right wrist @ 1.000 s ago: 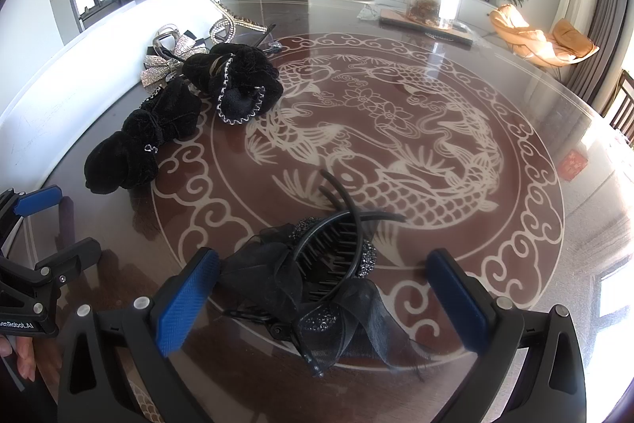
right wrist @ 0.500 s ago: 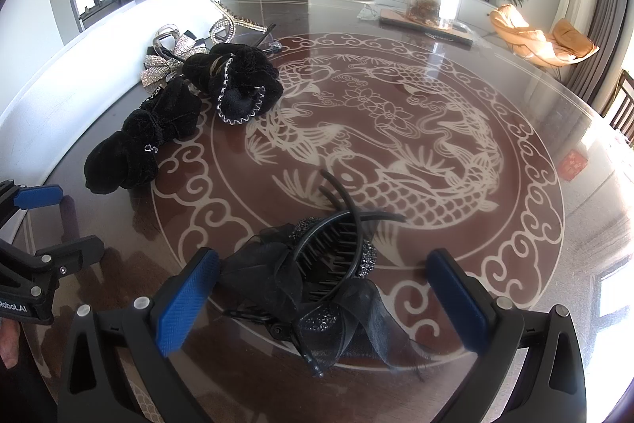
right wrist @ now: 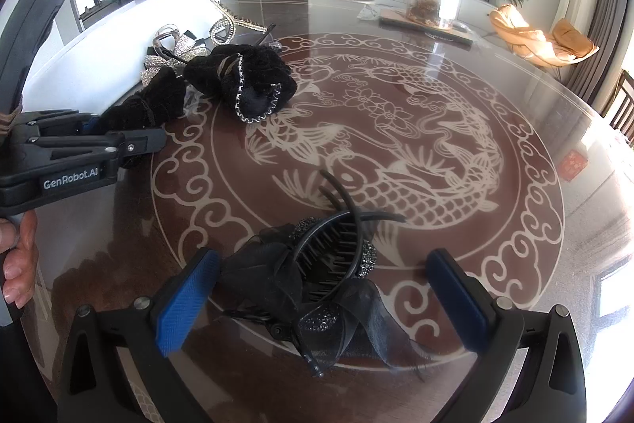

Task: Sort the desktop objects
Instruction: 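Grasp the black scrunchies with the left tool while the right tool holds the claw clip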

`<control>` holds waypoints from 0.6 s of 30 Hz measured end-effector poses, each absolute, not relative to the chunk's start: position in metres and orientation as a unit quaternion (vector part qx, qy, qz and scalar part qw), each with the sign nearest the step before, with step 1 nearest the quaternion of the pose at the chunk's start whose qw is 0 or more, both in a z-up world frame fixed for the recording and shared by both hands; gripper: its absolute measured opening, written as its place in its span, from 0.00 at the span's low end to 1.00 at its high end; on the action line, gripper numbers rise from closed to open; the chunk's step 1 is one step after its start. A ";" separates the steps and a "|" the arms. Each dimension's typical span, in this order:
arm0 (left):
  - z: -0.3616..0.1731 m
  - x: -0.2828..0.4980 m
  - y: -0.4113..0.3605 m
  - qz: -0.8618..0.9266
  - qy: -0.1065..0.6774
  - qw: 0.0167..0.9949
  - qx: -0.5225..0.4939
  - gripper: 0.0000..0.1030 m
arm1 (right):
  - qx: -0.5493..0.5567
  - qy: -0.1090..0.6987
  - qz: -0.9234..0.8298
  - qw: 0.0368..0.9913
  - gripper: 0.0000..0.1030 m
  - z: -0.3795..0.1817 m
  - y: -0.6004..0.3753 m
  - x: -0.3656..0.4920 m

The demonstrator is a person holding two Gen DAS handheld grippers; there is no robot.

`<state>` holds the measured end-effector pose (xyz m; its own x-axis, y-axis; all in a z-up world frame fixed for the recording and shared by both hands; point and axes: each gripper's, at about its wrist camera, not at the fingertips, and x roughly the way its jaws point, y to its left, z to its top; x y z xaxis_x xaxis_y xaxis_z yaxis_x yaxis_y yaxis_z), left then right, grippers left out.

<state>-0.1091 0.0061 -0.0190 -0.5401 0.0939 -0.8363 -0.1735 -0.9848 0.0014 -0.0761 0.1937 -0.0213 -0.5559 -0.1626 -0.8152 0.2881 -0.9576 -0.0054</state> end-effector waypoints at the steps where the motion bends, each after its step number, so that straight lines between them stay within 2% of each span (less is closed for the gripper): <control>1: -0.018 -0.098 0.000 0.877 0.034 0.080 -0.473 0.36 | 0.453 0.069 -0.879 0.128 1.00 -0.021 0.194 -0.076; 9: -0.010 -0.037 -0.039 0.876 -0.021 0.097 -0.472 0.36 | 0.450 0.070 -0.880 0.136 0.98 -0.020 0.194 -0.065; 10: -0.006 -0.034 -0.038 0.880 -0.016 0.096 -0.465 0.36 | 0.442 0.074 -0.883 0.140 0.86 -0.018 0.194 -0.059; 11: -0.005 -0.030 -0.036 0.884 -0.008 0.094 -0.458 0.36 | 0.438 0.074 -0.884 0.144 0.64 -0.015 0.195 -0.055; 12: -0.005 -0.028 -0.033 0.885 -0.004 0.094 -0.455 0.36 | 0.439 0.077 -0.884 0.141 0.53 -0.013 0.197 -0.053; 13: -0.008 -0.027 -0.030 0.885 -0.001 0.094 -0.456 0.36 | 0.444 0.073 -0.882 0.139 0.49 -0.012 0.199 -0.053; 18: -0.004 -0.020 -0.022 0.888 0.013 0.098 -0.449 0.36 | 0.436 0.056 -0.888 0.139 0.48 0.001 0.212 -0.041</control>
